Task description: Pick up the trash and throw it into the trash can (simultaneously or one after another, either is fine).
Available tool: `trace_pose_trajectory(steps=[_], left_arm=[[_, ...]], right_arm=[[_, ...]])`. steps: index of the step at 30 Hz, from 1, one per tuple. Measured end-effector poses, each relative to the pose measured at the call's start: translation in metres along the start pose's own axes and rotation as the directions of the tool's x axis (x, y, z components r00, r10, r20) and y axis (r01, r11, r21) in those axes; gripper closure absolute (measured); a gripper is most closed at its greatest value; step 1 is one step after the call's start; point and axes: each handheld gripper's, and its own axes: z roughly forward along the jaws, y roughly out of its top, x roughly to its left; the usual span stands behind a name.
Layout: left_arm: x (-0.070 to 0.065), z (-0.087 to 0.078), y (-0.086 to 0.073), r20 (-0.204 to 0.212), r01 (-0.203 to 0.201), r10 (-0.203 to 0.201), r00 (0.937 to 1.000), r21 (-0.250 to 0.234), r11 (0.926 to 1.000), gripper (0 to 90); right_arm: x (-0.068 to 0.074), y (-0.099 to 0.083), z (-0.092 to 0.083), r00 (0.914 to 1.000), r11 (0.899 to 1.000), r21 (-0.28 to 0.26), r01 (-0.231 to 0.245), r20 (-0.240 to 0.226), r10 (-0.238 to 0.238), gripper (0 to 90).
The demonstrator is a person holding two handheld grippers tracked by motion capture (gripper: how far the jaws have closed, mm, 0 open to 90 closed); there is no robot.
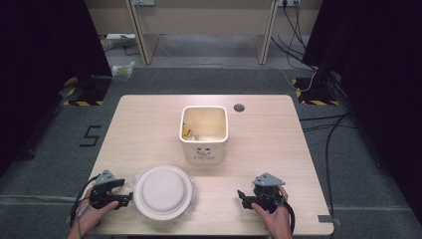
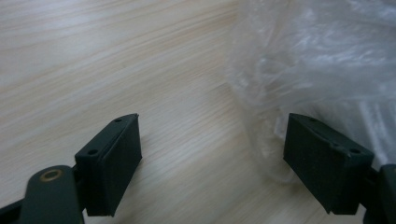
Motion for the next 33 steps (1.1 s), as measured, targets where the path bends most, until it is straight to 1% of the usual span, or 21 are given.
trace_pose_trajectory(steps=[4, 8, 14, 16, 19, 25, 28, 33], left_arm=[[-0.012, 0.007, 0.003, 0.019, -0.022, 0.023, 0.9996, -0.004, 0.9997, 18.9], [-0.024, 0.014, 0.008, 0.027, -0.047, 0.047, 0.9986, -0.006, 0.9989, 18.9], [-0.035, 0.025, 0.017, 0.031, -0.069, 0.07, 0.9971, -0.008, 0.9976, 19.1], [-0.04, 0.03, 0.022, 0.036, -0.088, 0.088, 0.9955, -0.001, 0.9961, 19.2], [-0.047, 0.038, 0.029, 0.041, -0.104, 0.104, 0.9937, -0.005, 0.9945, 19.4], [-0.062, 0.057, 0.04, 0.052, -0.132, 0.132, 0.9899, 0.007, 0.9912, 19.8], [-0.069, 0.066, 0.045, 0.059, -0.143, 0.142, 0.9881, 0.014, 0.9896, 20.0], [-0.079, 0.076, 0.055, 0.063, -0.16, 0.159, 0.9853, 0.017, 0.9869, 20.2]], right_arm=[[0.0, 0.0, 0.0, 1.0, 1.0, 0.006, -0.001, -0.001, 0.001, 16.2], [0.001, 0.0, 0.0, 1.0, 1.0, 0.002, -0.001, -0.002, 0.001, 16.3], [0.0, 0.001, -0.001, 1.0, 1.0, -0.002, -0.007, -0.002, 0.007, 16.5], [0.0, 0.002, -0.004, 1.0, 1.0, -0.004, -0.007, 0.0, 0.007, 16.5], [-0.001, 0.003, -0.008, 1.0, 1.0, -0.017, -0.004, 0.005, 0.004, 16.6], [0.001, 0.003, -0.015, 1.0, 0.999, -0.036, 0.004, 0.008, -0.004, 16.6], [0.002, 0.003, -0.018, 1.0, 0.999, -0.041, 0.001, 0.005, 0.0, 16.7], [0.002, 0.004, -0.024, 1.0, 0.999, -0.053, 0.006, 0.004, -0.006, 16.7]])
